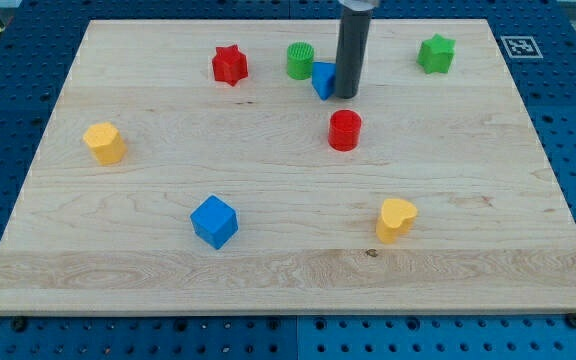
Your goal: Move the blue triangle along with the red star to the top left
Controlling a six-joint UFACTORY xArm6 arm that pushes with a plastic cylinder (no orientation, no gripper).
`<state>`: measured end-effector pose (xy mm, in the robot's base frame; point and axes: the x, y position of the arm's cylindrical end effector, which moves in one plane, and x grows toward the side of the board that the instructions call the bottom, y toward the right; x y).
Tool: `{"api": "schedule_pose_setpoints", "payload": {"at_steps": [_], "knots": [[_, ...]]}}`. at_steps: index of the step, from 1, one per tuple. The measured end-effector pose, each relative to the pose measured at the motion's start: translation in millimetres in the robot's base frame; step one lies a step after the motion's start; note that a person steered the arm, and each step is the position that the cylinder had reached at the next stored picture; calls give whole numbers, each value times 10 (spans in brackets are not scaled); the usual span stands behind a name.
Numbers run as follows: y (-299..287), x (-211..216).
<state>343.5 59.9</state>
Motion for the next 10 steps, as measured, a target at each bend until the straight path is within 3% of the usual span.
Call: {"api": "schedule_pose_setpoints", "payload": {"at_steps": [4, 5, 10], "knots": [[-184, -472], [-542, -187], [-1575, -466]]}}
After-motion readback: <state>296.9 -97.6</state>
